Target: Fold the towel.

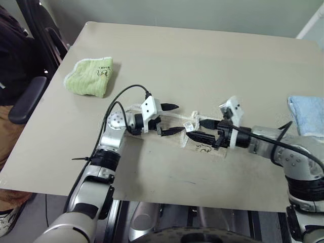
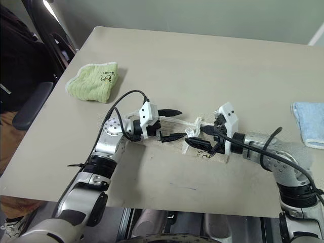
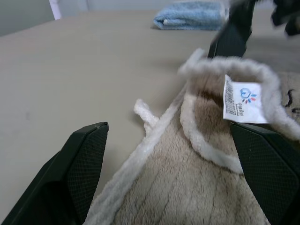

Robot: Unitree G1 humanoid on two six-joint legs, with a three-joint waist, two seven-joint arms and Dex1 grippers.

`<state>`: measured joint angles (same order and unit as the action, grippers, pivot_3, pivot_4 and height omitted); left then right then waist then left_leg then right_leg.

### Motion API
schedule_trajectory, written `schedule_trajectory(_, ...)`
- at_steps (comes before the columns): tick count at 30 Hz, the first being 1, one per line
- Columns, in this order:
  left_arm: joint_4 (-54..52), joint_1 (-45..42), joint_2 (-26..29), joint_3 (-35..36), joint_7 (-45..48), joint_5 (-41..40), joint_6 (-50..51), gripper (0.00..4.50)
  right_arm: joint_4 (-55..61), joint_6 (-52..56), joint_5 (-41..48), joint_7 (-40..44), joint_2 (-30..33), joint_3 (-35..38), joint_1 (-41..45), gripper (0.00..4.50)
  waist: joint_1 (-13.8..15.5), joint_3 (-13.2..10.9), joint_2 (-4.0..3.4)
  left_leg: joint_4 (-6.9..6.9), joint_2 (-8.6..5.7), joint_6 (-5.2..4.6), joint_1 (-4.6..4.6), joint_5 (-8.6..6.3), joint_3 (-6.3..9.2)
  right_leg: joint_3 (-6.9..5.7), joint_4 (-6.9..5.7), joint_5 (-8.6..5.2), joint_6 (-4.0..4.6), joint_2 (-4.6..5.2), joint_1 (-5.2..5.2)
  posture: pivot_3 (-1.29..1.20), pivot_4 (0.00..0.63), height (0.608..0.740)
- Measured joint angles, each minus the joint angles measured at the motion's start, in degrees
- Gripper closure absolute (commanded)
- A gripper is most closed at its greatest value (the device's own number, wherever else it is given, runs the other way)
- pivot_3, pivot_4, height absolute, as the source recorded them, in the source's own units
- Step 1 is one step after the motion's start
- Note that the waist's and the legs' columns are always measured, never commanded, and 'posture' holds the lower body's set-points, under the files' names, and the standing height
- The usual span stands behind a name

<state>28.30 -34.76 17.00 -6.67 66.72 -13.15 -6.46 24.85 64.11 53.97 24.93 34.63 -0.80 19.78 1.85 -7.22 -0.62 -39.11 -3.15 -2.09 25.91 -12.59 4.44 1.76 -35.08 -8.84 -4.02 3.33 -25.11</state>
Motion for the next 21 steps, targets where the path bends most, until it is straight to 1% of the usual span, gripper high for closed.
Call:
schedule_trajectory(3, -0.1, -2.1, -2.9, 3.8, -3.1, -4.5, 3.2, 0.00, 0.1, 0.0, -0.4, -0.5, -1.6, -0.1, -0.4, 0.02, 0.0, 0.0, 0.01, 0.00, 0.00, 0.02, 0.01, 0.01, 0.00, -0.02, -0.01, 0.01, 0.01, 0.00, 0.00, 0.00, 0.150, 0.733)
schedule_trajectory(6, -0.2, -6.0, -3.4, 7.9, -5.8, -8.4, 5.8, 0.00, 0.3, -0.4, -0.8, -2.1, -3.8, 0.6, -1.5, 0.02, -0.1, 0.0, 0.00, 0.01, 0.01, 0.04, -0.02, 0.02, -0.01, -0.01, -0.03, 0.02, 0.02, 0.00, 0.00, 0.00, 0.150, 0.733)
schedule_trajectory(7, -0.3, -7.1, -3.3, 9.2, -6.0, -9.6, 6.9, 0.00, 0.5, -1.0, -0.9, -2.2, -4.0, 1.2, -1.7, 0.38, -0.1, 0.0, 0.00, 0.00, 0.01, 0.04, -0.02, 0.02, -0.02, 0.00, -0.03, 0.02, 0.02, 0.00, 0.00, 0.00, 0.150, 0.733)
schedule_trajectory(9, -0.4, -8.3, -2.6, 11.0, -6.0, -11.7, 9.2, 0.00, 1.6, -2.7, -1.3, -2.2, -4.0, 2.9, -1.8, 0.86, -0.1, 0.0, 0.00, 0.01, 0.01, 0.04, -0.03, 0.03, -0.01, 0.00, -0.02, 0.02, 0.02, 0.00, 0.01, 0.00, 0.150, 0.733)
schedule_trajectory(10, -0.4, -8.4, -2.4, 11.3, -6.0, -12.0, 9.8, 0.00, 2.1, -3.0, -1.3, -2.1, -4.0, 3.4, -1.8, 1.31, -0.1, 0.0, 0.00, 0.01, 0.01, 0.05, -0.03, 0.03, -0.01, -0.01, -0.02, 0.02, 0.02, -0.01, 0.00, 0.00, 0.150, 0.733)
schedule_trajectory(11, -0.3, -8.7, -2.1, 11.5, -5.8, -12.4, 10.7, 0.00, 2.8, -3.3, -1.3, -2.0, -3.9, 3.9, -2.0, 1.57, -0.1, 0.0, 0.00, 0.01, 0.01, 0.06, -0.03, 0.03, -0.01, -0.02, -0.02, 0.01, 0.03, -0.01, 0.00, 0.00, 0.150, 0.733)
schedule_trajectory(12, -0.2, -9.1, -1.8, 11.5, -5.2, -12.7, 11.5, 0.00, 3.5, -3.8, -0.8, -1.8, -3.9, 4.6, -2.5, 1.95, 0.0, 0.0, 0.00, 0.01, 0.01, 0.06, -0.02, 0.04, 0.00, -0.02, -0.02, 0.01, 0.03, -0.01, 0.00, 0.00, 0.150, 0.733)
schedule_trajectory(15, -0.3, -10.1, -0.3, 11.3, -2.8, -12.9, 13.4, 0.62, 6.3, -5.0, 2.9, -1.4, -4.6, 7.7, -3.8, 2.98, 0.1, 0.0, 0.00, 0.00, 0.01, 0.04, 0.02, 0.04, -0.01, -0.03, 0.01, 0.02, 0.02, -0.01, 0.00, 0.00, 0.150, 0.733)
schedule_trajectory(19, -3.4, -9.5, 0.9, 8.9, 2.6, -13.1, 16.0, 2.06, 9.5, -7.4, 6.5, -0.8, -2.7, 14.0, -6.8, 4.44, 0.3, 0.0, 0.01, 0.00, 0.00, 0.03, 0.02, 0.04, 0.02, -0.03, 0.05, 0.00, 0.04, 0.00, 0.05, 0.00, 0.150, 0.733)
schedule_trajectory(21, -5.4, -8.3, 1.7, 7.1, 5.3, -12.7, 16.0, 2.79, 9.8, -8.5, 7.0, -0.3, -1.6, 16.6, -10.4, 4.50, 0.3, 0.0, 0.00, 0.02, 0.00, 0.07, 0.01, 0.02, 0.04, -0.03, 0.04, 0.00, 0.05, 0.00, 0.03, 0.00, 0.150, 0.733)
